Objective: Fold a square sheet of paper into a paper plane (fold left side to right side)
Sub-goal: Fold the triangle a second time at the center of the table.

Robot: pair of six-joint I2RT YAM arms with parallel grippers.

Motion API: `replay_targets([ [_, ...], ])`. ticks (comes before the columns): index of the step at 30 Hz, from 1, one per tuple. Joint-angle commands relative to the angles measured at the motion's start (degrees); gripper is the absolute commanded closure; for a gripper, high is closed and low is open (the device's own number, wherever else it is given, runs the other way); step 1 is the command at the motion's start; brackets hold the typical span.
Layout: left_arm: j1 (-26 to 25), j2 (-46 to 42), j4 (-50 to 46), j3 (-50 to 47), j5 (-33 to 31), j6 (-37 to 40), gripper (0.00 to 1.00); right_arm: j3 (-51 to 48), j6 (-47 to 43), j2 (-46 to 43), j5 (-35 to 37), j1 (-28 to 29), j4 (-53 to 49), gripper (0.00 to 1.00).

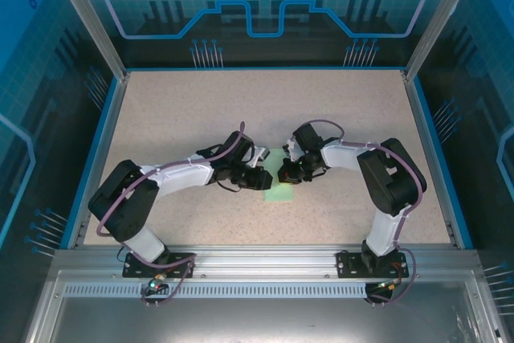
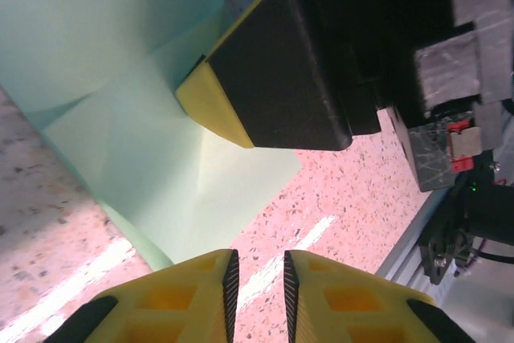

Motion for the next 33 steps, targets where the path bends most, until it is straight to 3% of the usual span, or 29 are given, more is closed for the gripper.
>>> replay_targets([
  [1, -0.3, 3.0, 4.0, -0.2, 5.4, -3.1, 0.76, -0.5, -1.1, 1.6, 2.1, -0.2, -3.5, 0.97],
  [12, -1.7, 8.2, -0.1, 2.5, 4.3, -0.6, 0.77, -0.5, -1.3, 1.6, 2.5, -0.3, -4.1, 0.97],
  [33, -1.8, 8.9, -1.3, -0.4, -1.2, -0.3, 0.77, -0.4, -2.0, 1.5, 3.0, -0.6, -4.9, 0.97],
])
